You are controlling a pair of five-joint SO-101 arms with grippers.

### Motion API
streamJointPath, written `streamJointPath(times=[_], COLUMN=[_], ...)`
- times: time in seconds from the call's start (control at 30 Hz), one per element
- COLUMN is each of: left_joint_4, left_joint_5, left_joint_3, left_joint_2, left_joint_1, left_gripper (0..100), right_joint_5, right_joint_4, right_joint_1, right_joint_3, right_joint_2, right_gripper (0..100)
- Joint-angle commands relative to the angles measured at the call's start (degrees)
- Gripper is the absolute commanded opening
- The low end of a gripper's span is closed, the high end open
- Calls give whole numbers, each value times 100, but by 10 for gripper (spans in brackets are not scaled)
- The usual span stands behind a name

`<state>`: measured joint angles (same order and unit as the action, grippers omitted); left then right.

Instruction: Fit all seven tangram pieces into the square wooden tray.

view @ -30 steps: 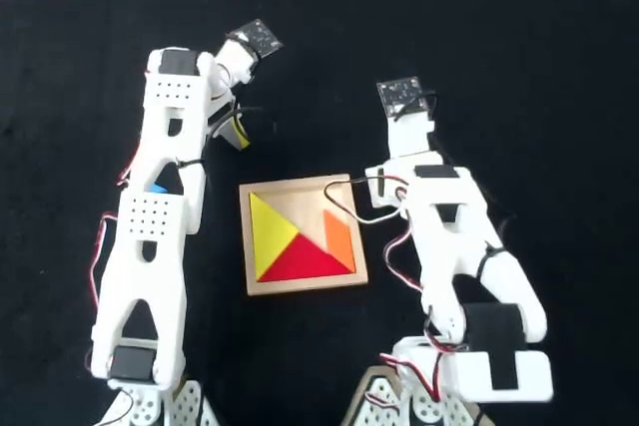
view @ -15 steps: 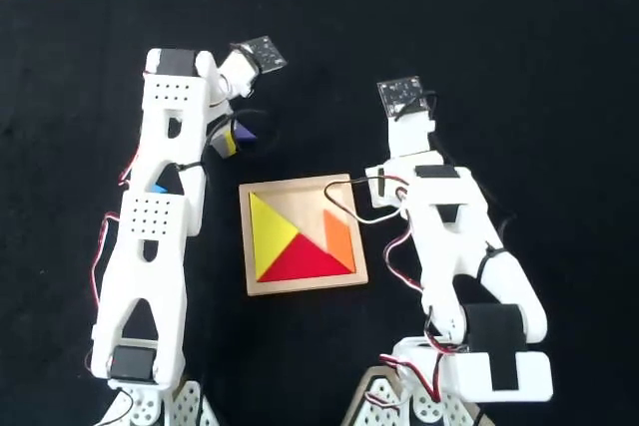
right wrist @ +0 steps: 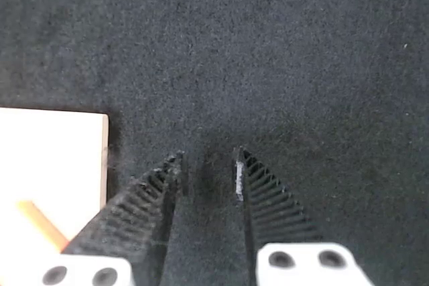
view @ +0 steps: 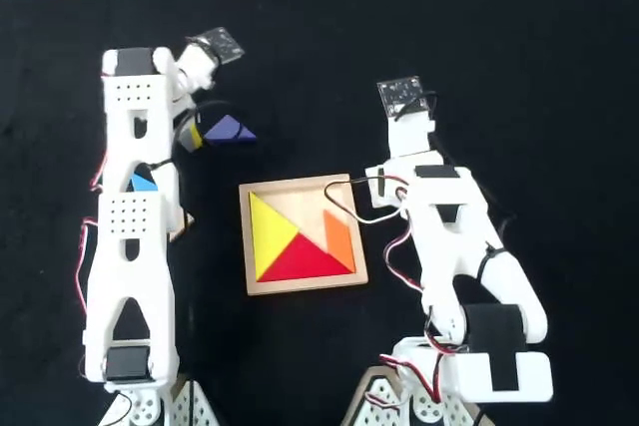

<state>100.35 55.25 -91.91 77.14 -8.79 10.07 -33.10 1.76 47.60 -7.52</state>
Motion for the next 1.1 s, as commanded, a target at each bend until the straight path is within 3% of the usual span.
streamJointPath(times=[0.0, 0.17, 0.4, 0.53, 0.67, 0.8, 1.07], left_joint_4=[0, -369, -651, -1503, -2040, -1837, 44], left_joint_5=[-26, -79, -993, -1925, -1978, -1846, -325], left_joint_3=[-356, -365, -312, -180, -286, -338, -356], left_joint_2=[-88, -290, -1134, -598, 185, 545, 97], left_joint_1=[215, 382, 514, 778, 752, 585, 338], left_gripper=[348, 362, 299, 300, 300, 300, 300], right_joint_5=[70, 79, 79, 79, 79, 79, 79], right_joint_4=[97, 97, 97, 97, 97, 97, 97], right_joint_1=[-70, -70, -70, -70, -88, -79, -70], right_joint_3=[-295, -295, -303, -295, -286, -295, -295], right_joint_2=[13, 13, 13, 13, 13, 13, 13], right_gripper=[124, 124, 124, 124, 124, 124, 124])
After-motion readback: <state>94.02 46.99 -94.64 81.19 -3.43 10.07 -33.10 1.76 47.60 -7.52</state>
